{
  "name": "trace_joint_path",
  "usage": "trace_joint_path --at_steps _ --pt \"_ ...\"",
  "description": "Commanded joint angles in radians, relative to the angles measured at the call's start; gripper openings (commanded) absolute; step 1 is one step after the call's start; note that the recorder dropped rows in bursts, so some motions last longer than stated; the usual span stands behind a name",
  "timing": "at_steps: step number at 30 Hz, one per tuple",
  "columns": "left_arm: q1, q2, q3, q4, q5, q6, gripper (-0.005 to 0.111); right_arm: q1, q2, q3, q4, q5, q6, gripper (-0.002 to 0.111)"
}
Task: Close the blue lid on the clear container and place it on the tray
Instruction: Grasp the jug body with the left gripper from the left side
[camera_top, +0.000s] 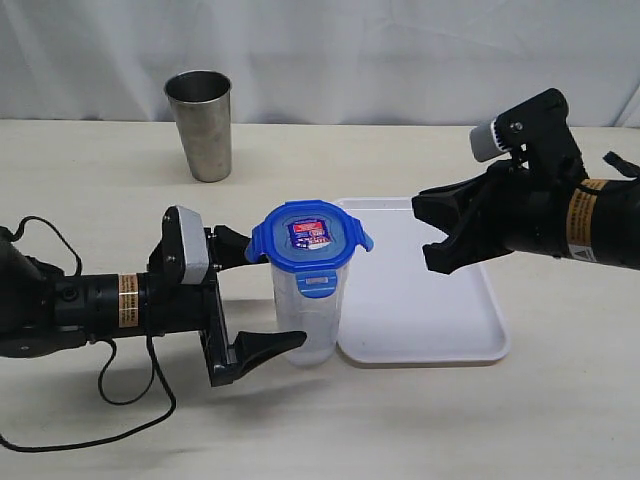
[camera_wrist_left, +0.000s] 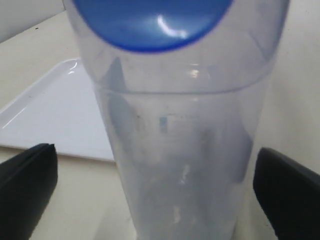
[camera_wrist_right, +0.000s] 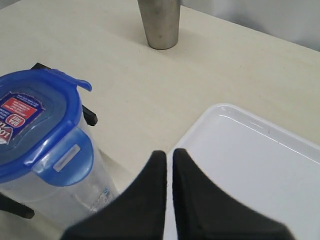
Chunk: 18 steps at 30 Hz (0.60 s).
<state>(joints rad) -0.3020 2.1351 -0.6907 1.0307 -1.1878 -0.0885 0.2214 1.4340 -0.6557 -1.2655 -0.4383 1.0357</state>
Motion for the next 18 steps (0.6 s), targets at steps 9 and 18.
trace_joint_path --at_steps 9,18 --pt "-0.053 0.06 -0.095 0.075 0.007 -0.056 0.101 0.0 -0.005 0.004 -0.006 -0.001 0.004 0.005" --pt "-0.083 0.09 -0.173 0.082 0.044 -0.103 0.101 0.0 -0.005 0.006 -0.006 -0.001 0.004 0.005"
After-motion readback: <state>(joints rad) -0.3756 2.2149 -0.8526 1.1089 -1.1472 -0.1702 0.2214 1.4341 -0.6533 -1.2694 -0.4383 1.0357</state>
